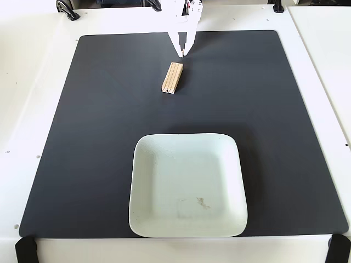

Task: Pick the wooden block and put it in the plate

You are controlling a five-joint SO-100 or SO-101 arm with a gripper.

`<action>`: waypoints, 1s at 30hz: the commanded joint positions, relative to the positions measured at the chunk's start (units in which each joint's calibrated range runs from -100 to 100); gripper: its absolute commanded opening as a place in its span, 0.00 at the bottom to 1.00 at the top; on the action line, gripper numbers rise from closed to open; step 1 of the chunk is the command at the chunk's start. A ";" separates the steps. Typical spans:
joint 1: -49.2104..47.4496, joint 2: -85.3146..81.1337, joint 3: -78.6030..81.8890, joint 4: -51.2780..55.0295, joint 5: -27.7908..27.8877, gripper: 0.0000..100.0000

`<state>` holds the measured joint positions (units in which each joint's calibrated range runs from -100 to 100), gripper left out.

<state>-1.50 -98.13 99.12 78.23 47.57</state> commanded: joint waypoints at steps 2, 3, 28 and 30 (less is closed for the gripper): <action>0.71 -0.01 0.25 0.47 -0.11 0.01; 0.71 -0.01 0.25 0.47 -0.11 0.01; -0.07 0.08 0.25 0.47 -0.11 0.01; -0.07 0.08 0.25 0.47 -0.11 0.01</action>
<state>-1.50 -98.13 99.12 78.32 47.57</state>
